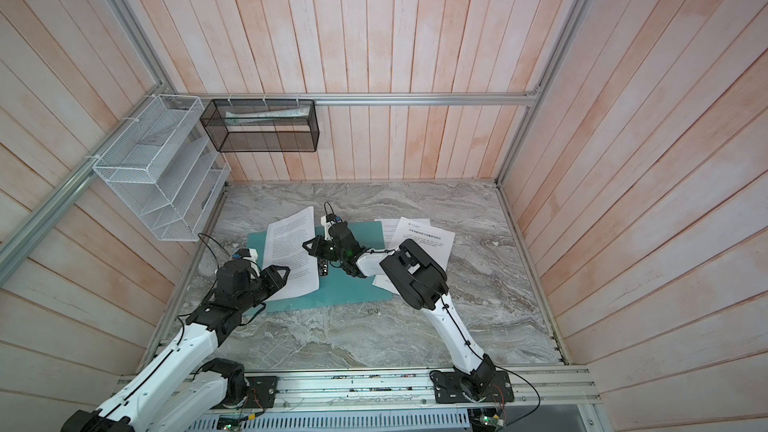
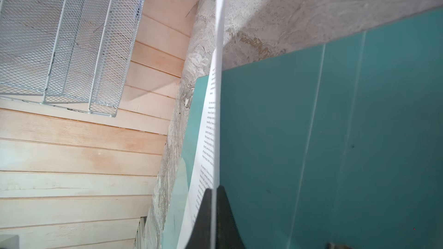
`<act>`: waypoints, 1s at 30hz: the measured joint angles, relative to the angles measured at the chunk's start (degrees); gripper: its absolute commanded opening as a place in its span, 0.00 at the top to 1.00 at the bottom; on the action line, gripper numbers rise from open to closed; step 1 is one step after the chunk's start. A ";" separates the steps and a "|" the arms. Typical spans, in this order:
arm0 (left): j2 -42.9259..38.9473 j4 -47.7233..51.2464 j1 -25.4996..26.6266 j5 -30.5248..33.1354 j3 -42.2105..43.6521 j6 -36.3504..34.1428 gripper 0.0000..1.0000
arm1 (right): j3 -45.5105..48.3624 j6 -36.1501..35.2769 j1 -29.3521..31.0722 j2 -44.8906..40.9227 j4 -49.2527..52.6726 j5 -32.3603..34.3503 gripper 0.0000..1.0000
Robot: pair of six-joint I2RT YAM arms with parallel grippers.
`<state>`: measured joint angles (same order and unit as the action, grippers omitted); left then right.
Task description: Put the files into the folder
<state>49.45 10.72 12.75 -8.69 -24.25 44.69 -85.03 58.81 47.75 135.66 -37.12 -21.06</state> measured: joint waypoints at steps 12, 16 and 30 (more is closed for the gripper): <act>-1.14 0.04 0.00 0.04 0.94 0.22 0.47 | -1.16 4.26 0.66 3.06 -1.68 0.20 1.00; -1.16 0.02 0.00 0.20 0.94 0.22 0.47 | -1.16 6.16 0.66 3.65 -2.82 0.20 1.00; -1.16 0.04 0.00 0.42 0.96 0.66 0.47 | -1.40 10.43 1.92 4.20 -4.92 0.24 1.00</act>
<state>48.29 10.76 12.75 -8.27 -23.29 45.34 -86.43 69.23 49.67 139.85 -42.04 -20.82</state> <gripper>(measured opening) 0.527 0.047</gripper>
